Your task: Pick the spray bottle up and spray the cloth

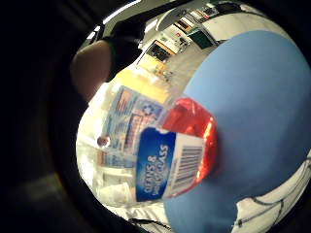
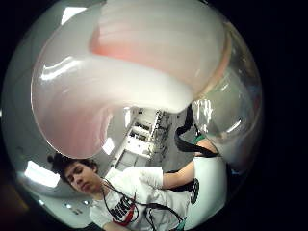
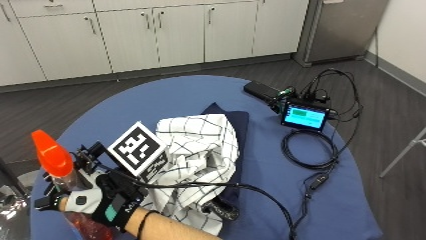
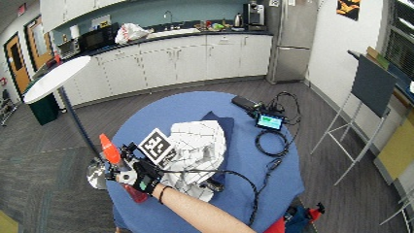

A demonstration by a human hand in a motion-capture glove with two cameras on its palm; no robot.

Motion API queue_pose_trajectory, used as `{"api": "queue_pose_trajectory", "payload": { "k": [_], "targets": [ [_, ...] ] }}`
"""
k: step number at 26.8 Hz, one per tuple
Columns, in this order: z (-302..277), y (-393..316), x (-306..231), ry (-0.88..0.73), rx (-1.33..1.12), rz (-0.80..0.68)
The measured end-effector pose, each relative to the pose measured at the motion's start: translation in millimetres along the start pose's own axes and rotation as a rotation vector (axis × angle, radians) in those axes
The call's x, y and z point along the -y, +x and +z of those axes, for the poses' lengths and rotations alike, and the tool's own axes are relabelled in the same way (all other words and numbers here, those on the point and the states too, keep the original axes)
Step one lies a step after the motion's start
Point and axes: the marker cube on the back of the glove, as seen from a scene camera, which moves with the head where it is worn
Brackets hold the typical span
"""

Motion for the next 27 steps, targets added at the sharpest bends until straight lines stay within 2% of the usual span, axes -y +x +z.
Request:
{"api": "queue_pose_trajectory", "payload": {
  "k": [7, 12, 15, 19, 23, 27],
  "targets": [
    [-3, 3, -5, 0.006, -0.036, 0.01],
    [-22, -12, -18, 0.084, -0.005, -0.07],
    [-50, -32, -39, 0.131, 0.005, -0.108],
    [-82, -55, -87, 0.09, -0.037, -0.149],
    [-104, -51, -147, 0.028, -0.262, -0.196],
    [-110, -28, -180, -0.025, -0.598, -0.265]
  ]
}}
